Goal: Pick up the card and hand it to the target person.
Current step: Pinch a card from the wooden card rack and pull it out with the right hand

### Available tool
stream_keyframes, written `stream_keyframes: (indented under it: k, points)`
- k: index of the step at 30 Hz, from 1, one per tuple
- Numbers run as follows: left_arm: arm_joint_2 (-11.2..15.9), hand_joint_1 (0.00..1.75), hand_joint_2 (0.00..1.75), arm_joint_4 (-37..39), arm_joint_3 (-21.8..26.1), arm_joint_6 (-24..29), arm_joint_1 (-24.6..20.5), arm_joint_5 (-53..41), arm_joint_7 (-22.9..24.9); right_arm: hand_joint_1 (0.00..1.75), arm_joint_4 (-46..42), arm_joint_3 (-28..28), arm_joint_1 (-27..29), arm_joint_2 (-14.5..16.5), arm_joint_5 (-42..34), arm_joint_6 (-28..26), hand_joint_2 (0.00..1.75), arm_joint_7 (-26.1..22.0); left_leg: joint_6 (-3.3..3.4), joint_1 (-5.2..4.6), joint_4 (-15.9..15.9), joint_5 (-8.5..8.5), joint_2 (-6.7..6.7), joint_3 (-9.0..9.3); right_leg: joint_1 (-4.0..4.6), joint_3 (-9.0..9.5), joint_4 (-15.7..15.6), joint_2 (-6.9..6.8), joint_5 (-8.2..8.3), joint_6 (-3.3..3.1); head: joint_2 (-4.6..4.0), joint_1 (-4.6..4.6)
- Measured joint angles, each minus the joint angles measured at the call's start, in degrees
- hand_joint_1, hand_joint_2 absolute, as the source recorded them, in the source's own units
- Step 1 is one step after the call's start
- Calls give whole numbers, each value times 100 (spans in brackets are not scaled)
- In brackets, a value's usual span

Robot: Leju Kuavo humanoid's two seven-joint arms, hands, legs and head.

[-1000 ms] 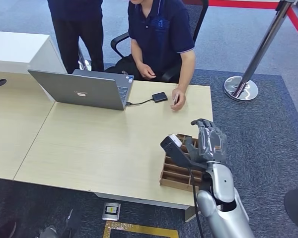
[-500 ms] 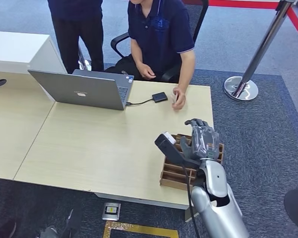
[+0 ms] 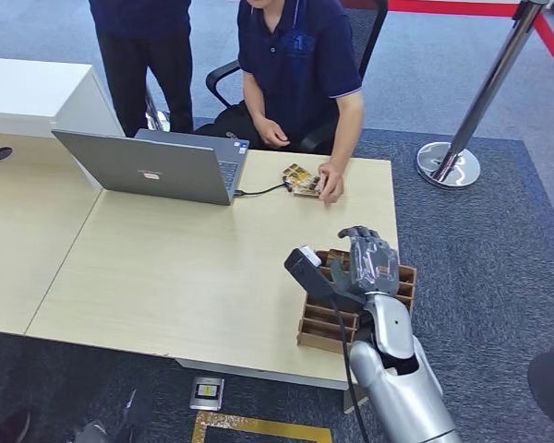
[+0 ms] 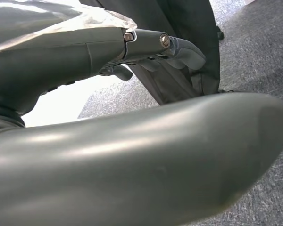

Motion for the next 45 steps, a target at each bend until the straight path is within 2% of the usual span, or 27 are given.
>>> stream_keyframes:
  k: [25,45]
  points:
    - [-25,0,0,2,-2,44,-2,87,184,82,662,-1,-368,140,-15,-123,175,-73,0,0,0,0,0,-5,0,-5,0,0,0,0,0,0]
    - [-31,0,0,2,-2,38,-3,46,202,88,363,-1,-202,141,155,-104,175,225,0,0,0,0,0,-6,0,-8,0,0,0,0,0,0]
